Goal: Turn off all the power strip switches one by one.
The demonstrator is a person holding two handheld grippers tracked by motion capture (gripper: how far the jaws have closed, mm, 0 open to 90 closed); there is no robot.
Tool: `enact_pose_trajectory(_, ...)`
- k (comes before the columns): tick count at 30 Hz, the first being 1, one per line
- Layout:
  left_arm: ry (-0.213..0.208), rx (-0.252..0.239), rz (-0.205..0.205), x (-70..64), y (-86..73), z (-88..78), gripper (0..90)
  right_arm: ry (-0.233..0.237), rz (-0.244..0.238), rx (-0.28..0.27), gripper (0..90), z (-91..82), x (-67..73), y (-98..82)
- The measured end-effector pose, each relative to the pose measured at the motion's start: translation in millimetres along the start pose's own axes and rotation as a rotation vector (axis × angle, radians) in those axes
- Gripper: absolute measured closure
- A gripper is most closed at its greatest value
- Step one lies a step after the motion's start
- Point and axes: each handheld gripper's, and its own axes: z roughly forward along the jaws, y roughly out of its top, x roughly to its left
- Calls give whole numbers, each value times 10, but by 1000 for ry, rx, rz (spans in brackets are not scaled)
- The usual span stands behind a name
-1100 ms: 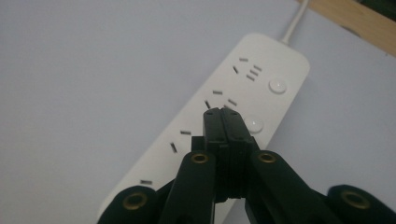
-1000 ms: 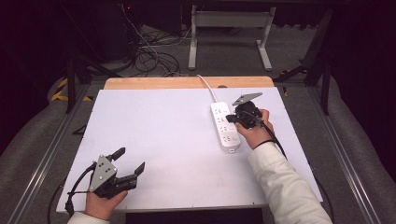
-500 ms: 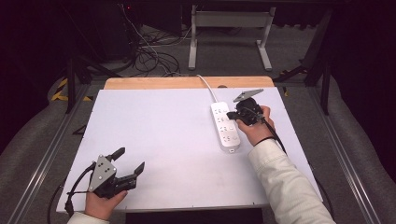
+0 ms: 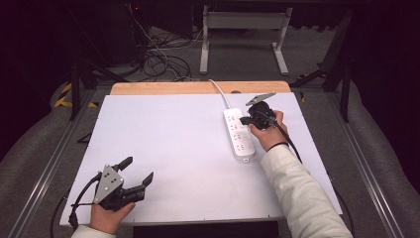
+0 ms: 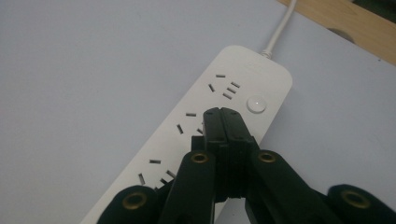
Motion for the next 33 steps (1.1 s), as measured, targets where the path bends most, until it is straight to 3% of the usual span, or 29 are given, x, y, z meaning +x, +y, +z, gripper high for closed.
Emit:
enact_pose_trajectory(14, 2, 1, 2, 4, -1, 2, 199, -9, 10, 42, 900, 192, -62, -46)
enact_pose_trajectory(33, 0, 0, 2, 1, -1, -1, 199, -12, 18, 59, 900, 267, -83, -74)
